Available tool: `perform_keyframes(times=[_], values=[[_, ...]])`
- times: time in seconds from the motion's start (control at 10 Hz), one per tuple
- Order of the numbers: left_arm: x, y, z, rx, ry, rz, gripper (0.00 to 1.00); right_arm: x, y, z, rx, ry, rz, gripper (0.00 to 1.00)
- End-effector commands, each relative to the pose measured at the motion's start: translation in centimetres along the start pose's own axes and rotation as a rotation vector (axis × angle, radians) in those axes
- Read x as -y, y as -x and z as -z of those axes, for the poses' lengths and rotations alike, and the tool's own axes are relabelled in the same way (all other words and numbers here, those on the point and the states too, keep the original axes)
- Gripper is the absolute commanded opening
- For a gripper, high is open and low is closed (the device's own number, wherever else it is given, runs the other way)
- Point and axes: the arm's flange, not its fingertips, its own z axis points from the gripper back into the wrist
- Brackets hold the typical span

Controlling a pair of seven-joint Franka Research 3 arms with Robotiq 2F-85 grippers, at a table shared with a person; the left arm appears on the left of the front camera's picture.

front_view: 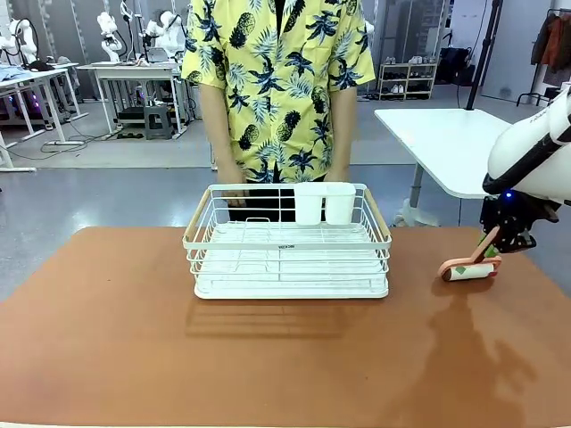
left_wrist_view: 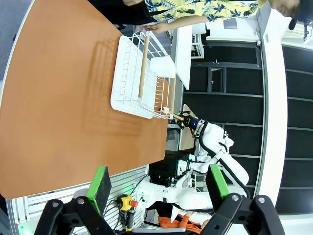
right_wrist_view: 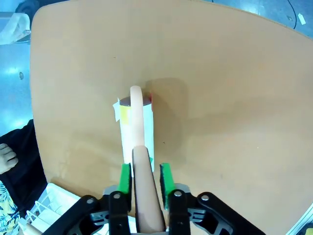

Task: Clean the table.
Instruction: Place the Lint Roller down when the Dish drying rack is positioned in the middle of the table.

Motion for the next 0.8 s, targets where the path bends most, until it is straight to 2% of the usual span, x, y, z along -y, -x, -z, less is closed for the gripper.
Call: perform_keyframes(times=[0.0,0.1,0.3,0.4,0.5,0.7], values=[[-0.1,0.3,-0.1,0.005,0.01,0.017,1.0,1.6,0.2,-0.6,0.014,-0.027,0.03,0.89],[-0.1,0.3,-0.1,0.005,0.01,0.017,1.0,2.0,0.3,-1.0,0.02,-0.034,0.03,1.0],[-0.1,0.3,-0.1,0.005,0.01,0.017,1.0,3.5,0.9,-1.9,0.032,-0.046,0.034,1.0],[-0.1,0.3,-0.1,0.005,0.01,0.017,1.0,4.8,0.9,-2.7,-0.071,-0.002,0.036,0.9],[-0.1,0.3,-0.1,0.005,0.01,0.017,1.0,5.9,0.5,-3.7,-0.056,0.032,0.053,1.0],[-0.1,0.3,-0.1,0.005,0.01,0.017,1.0,7.7,1.1,-5.3,-0.051,0.039,0.044,1.0]])
